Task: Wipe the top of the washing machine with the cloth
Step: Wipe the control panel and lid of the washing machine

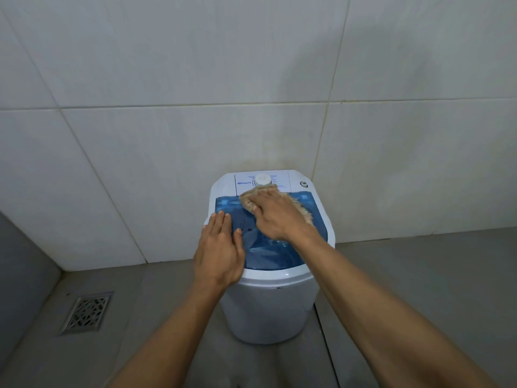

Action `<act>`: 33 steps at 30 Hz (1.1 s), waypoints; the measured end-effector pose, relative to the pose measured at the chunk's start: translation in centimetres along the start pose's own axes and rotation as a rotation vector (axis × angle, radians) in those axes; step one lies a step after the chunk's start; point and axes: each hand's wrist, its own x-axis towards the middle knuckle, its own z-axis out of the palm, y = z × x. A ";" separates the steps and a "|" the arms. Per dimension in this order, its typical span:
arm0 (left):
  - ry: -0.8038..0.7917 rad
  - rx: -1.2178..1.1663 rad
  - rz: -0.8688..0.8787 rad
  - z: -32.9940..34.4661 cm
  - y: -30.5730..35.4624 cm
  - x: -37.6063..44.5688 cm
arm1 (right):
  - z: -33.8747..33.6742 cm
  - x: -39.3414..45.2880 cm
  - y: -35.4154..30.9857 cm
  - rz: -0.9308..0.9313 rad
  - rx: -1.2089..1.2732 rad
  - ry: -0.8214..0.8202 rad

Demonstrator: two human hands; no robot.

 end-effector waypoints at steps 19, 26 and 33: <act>0.022 -0.050 -0.001 -0.7 0.8 -0.6 | -2.2 3.4 4.5 0.214 0.117 0.215; 0.025 -0.049 -0.015 -0.7 0.8 -0.6 | -4.1 7.4 2.8 0.228 0.270 0.192; 0.018 -0.050 -0.004 -0.6 0.7 -0.5 | -2.8 8.5 -0.7 -0.102 -0.123 0.022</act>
